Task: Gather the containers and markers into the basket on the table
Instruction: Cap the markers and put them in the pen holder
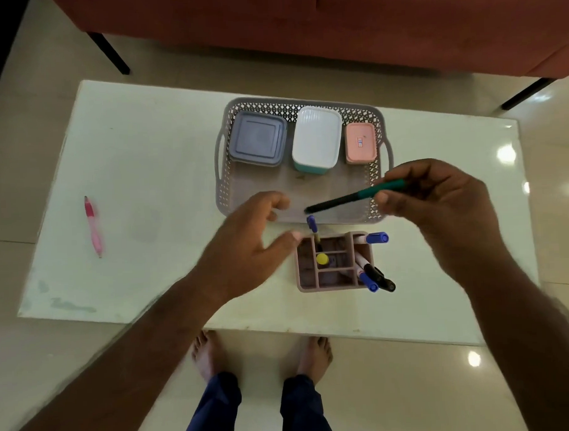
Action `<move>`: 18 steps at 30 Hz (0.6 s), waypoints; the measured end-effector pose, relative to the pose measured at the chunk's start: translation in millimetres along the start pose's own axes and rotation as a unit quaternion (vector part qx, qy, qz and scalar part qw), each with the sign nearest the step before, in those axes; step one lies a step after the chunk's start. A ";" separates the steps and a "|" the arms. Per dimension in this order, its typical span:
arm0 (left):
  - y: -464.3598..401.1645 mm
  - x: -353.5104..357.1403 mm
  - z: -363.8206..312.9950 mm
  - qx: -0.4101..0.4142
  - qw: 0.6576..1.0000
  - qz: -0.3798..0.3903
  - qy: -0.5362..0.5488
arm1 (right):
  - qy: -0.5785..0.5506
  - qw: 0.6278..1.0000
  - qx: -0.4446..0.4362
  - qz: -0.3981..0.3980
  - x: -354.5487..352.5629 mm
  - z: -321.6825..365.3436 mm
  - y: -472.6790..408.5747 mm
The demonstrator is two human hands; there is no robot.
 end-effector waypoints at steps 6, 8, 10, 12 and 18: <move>26.3 -70.3 103.3 -0.106 0.953 -0.277 -0.055 | 0.260 0.963 -0.032 0.071 -4.1 -4.5 -3.8; 34.2 -84.1 136.9 -0.132 0.937 -0.304 -0.115 | 0.287 0.952 -0.026 0.104 9.8 -18.6 -4.0; 38.7 -96.4 167.4 -0.181 0.915 -0.323 -0.159 | 0.315 0.939 -0.016 0.140 24.1 -35.1 -4.7; 39.4 -105.7 191.2 -0.246 0.888 -0.338 -0.192 | 0.346 0.921 -0.004 0.178 37.7 -51.3 -5.3; 28.4 -120.5 235.7 -0.373 0.843 -0.318 -0.222 | 0.395 0.885 0.033 0.243 59.7 -83.6 -4.0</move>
Point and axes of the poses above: each hand's wrist, its own y-axis away from the middle knuckle, its own x-axis out of the palm, z = x × y, the point moved 7 cm from there along -y, towards the middle knuckle, and after that the axes turned 12 degrees about -x, right-handed, at the moved point
